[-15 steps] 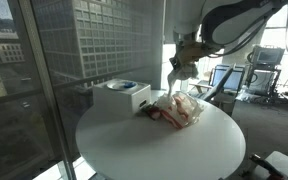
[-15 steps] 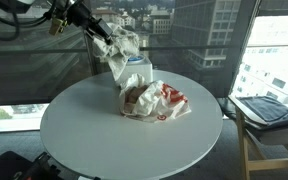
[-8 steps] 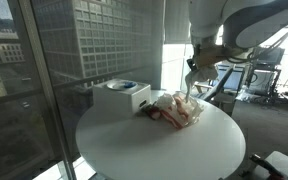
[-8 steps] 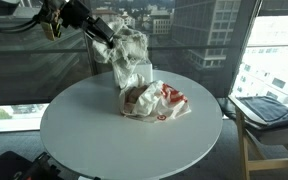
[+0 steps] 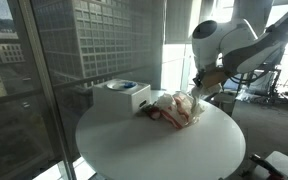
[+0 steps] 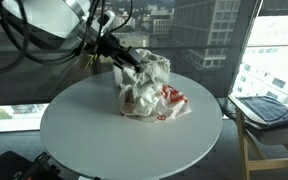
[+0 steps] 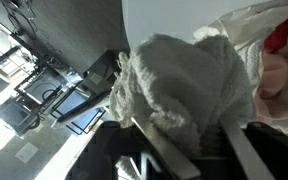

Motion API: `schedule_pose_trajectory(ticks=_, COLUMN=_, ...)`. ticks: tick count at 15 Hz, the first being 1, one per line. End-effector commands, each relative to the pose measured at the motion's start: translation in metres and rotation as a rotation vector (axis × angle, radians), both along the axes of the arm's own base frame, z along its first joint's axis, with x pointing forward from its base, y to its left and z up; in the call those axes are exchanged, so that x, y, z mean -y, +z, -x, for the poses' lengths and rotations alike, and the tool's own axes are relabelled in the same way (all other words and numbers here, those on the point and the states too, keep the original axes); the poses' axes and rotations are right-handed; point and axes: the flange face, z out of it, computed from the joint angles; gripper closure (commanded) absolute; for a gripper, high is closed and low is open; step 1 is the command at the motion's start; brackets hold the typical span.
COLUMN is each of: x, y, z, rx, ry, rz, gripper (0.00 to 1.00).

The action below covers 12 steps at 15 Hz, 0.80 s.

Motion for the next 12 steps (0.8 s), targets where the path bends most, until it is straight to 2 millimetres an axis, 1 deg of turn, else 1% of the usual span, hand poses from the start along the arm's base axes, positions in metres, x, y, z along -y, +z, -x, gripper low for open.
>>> schedule_pose_trajectory(ticks=1, x=-0.003, y=-0.013, z=-0.034, rx=0.043, ry=0.087, rz=0.0, gripper=0.87)
schedule_pose_trajectory(ticks=5, x=-0.021, y=-0.023, z=-0.058, rx=0.059, ry=0.178, rz=0.001, gripper=0.87)
schedule_pose_trajectory(ticks=8, x=-0.02, y=-0.047, z=-0.077, rx=0.011, ry=0.182, rz=-0.007, gripper=0.87)
schedule_pose_trajectory(ticks=12, x=-0.032, y=-0.082, z=-0.091, rx=-0.057, ry=0.223, rz=-0.028, gripper=0.87)
